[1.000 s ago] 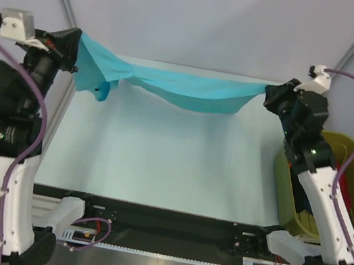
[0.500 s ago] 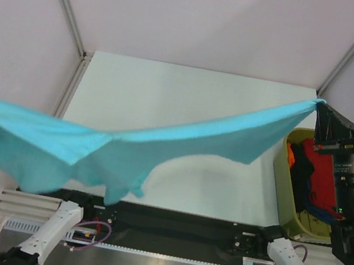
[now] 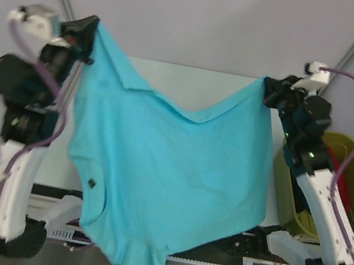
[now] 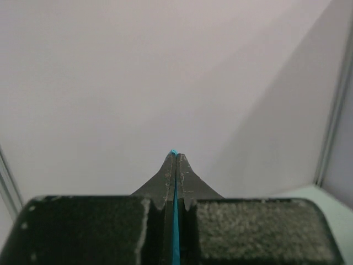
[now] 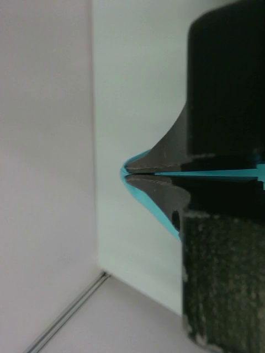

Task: Fold and stack the t-shirts
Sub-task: Flatten the tshirt out

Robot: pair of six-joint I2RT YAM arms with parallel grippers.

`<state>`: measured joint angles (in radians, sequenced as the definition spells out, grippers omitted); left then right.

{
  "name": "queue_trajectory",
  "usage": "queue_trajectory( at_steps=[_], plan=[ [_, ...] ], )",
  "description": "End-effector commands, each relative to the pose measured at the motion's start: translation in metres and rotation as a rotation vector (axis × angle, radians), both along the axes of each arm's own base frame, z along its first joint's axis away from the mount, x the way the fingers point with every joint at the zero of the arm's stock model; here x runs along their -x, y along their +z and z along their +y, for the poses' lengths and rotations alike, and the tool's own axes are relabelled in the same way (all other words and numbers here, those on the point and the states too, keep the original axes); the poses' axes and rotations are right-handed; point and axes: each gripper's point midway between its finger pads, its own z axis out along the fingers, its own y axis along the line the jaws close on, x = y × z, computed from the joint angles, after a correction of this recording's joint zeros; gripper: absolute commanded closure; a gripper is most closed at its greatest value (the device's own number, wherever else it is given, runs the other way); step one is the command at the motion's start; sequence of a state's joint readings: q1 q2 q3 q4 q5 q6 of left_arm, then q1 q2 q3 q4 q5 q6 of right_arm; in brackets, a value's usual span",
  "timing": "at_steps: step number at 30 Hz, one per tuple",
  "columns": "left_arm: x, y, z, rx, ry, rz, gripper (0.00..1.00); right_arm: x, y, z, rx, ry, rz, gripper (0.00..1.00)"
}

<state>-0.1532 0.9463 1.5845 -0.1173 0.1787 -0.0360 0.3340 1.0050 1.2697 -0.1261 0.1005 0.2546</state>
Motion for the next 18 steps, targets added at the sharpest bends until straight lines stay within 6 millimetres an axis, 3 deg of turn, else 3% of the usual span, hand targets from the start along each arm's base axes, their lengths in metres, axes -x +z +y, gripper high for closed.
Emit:
queue_trajectory(
  at_steps=[1, 2, 3, 5, 6, 7, 9, 10, 11, 12, 13, 14, 16, 17, 18],
  plan=[
    [-0.087, -0.061, 0.008, -0.052, 0.131, 0.100, 1.00, -0.062, -0.032, 0.006, 0.043, -0.054, -0.003, 1.00],
    [-0.104, -0.084, 0.005, -0.065, 0.131, 0.158, 1.00, -0.073, -0.042, 0.008, 0.046, -0.057, 0.007, 1.00],
    [-0.134, -0.110, 0.005, -0.080, 0.153, 0.208, 1.00, -0.099, -0.066, 0.014, 0.058, -0.064, 0.038, 1.00],
    [-0.167, -0.155, 0.006, -0.094, 0.175, 0.294, 1.00, -0.125, -0.095, 0.016, 0.066, -0.075, 0.079, 1.00],
    [-0.195, -0.190, 0.006, -0.095, 0.177, 0.376, 1.00, -0.137, -0.102, 0.019, 0.067, -0.075, 0.073, 1.00],
    [-0.207, -0.207, 0.006, -0.094, 0.166, 0.411, 1.00, -0.159, -0.138, 0.023, 0.093, -0.080, 0.137, 1.00],
    [-0.234, -0.242, 0.007, -0.097, 0.171, 0.472, 1.00, -0.183, -0.154, 0.020, 0.113, -0.088, 0.142, 1.00],
    [-0.257, -0.277, 0.008, -0.100, 0.184, 0.544, 1.00, -0.201, -0.190, 0.020, 0.133, -0.091, 0.201, 1.00],
    [-0.267, -0.292, 0.008, -0.094, 0.180, 0.575, 0.99, -0.215, -0.187, 0.011, 0.129, -0.106, 0.193, 1.00],
    [-0.276, -0.305, 0.009, -0.093, 0.180, 0.602, 1.00, -0.224, -0.201, 0.008, 0.144, -0.104, 0.214, 1.00],
    [-0.292, -0.330, 0.009, -0.100, 0.191, 0.649, 1.00, -0.237, -0.226, 0.004, 0.159, -0.110, 0.252, 1.00],
    [-0.298, -0.339, 0.010, -0.066, 0.200, 0.674, 1.00, -0.245, -0.239, 0.002, 0.168, -0.108, 0.274, 1.00],
    [-0.312, -0.364, 0.010, -0.048, 0.207, 0.722, 1.00, -0.261, -0.243, -0.006, 0.156, -0.100, 0.297, 1.00],
    [-0.316, -0.375, 0.011, -0.022, 0.212, 0.753, 1.00, -0.269, -0.266, -0.008, 0.157, -0.090, 0.335, 1.00],
    [-0.319, -0.382, 0.013, -0.011, 0.219, 0.772, 1.00, -0.277, -0.262, -0.011, 0.140, -0.071, 0.326, 1.00]
  ],
)
